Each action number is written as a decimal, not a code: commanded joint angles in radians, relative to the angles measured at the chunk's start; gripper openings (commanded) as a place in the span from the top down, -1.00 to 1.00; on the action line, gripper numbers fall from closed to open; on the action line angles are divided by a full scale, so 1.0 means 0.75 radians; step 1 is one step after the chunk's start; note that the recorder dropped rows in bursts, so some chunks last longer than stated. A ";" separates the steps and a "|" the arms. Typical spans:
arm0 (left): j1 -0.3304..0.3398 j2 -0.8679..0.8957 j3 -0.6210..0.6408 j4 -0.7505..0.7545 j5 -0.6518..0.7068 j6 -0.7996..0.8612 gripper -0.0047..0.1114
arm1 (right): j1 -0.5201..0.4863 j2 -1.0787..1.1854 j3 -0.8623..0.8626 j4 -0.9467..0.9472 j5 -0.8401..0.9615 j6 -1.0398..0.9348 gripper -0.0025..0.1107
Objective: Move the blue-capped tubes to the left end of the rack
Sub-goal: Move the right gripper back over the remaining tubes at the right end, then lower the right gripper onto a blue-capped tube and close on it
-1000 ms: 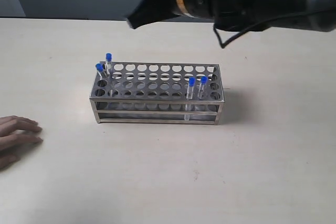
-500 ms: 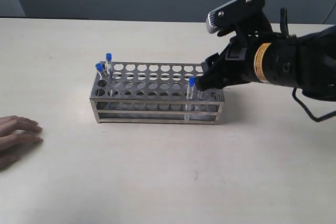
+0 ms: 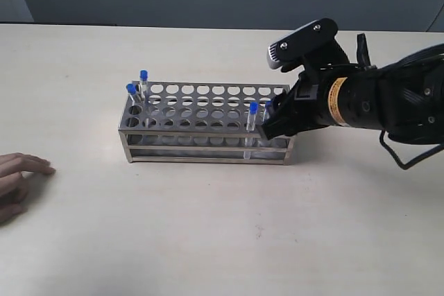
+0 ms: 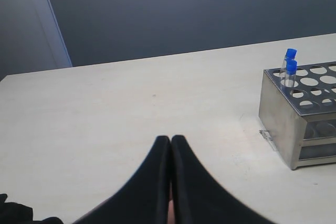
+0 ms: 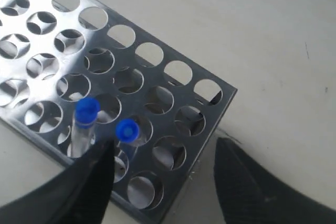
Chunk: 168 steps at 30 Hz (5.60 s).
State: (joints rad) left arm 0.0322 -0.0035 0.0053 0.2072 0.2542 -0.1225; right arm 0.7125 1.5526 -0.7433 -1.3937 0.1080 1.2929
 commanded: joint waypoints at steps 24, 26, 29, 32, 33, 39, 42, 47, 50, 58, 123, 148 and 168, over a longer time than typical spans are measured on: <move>-0.006 0.005 -0.007 -0.007 -0.011 -0.001 0.90 | -0.019 0.130 -0.188 0.113 -0.317 -0.028 0.38; -0.006 0.005 -0.007 -0.007 -0.011 -0.001 0.90 | -0.019 0.164 -0.188 0.116 -0.330 -0.028 0.38; -0.006 0.005 -0.007 -0.007 -0.011 -0.001 0.90 | -0.019 0.211 -0.188 0.116 -0.357 -0.036 0.38; -0.006 0.005 -0.007 -0.007 -0.011 -0.001 0.90 | -0.019 0.247 -0.188 0.116 -0.352 -0.058 0.38; -0.006 0.005 -0.007 -0.007 -0.011 -0.001 0.90 | -0.019 0.248 -0.188 0.116 -0.341 -0.059 0.38; -0.006 0.005 -0.007 -0.007 -0.011 -0.001 0.90 | -0.019 0.251 -0.188 0.116 -0.321 -0.087 0.38; -0.006 0.005 -0.007 -0.007 -0.011 -0.001 0.90 | -0.019 0.248 -0.188 0.116 -0.321 -0.087 0.38; -0.006 0.005 -0.007 -0.007 -0.011 -0.001 0.90 | -0.019 0.219 -0.186 0.116 -0.312 -0.087 0.37; -0.006 0.005 -0.007 -0.007 -0.011 -0.001 0.90 | -0.019 0.166 -0.186 0.105 -0.246 -0.087 0.37; -0.006 0.005 -0.007 -0.007 -0.011 -0.001 0.90 | -0.019 0.056 -0.131 0.096 -0.009 -0.087 0.38; -0.006 0.005 -0.007 -0.007 -0.011 -0.001 0.90 | -0.019 0.275 -0.156 0.203 -0.255 -0.074 0.38; -0.006 0.005 -0.007 -0.007 -0.011 -0.001 0.90 | -0.019 0.185 -0.096 0.189 -0.287 -0.104 0.31; -0.006 0.005 -0.007 -0.007 -0.011 -0.001 0.90 | -0.019 0.287 -0.109 0.192 -0.225 -0.117 0.29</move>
State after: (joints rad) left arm 0.0322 -0.0035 0.0053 0.2072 0.2542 -0.1225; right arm 0.6927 1.7378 -0.8363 -1.2461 -0.0494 1.2026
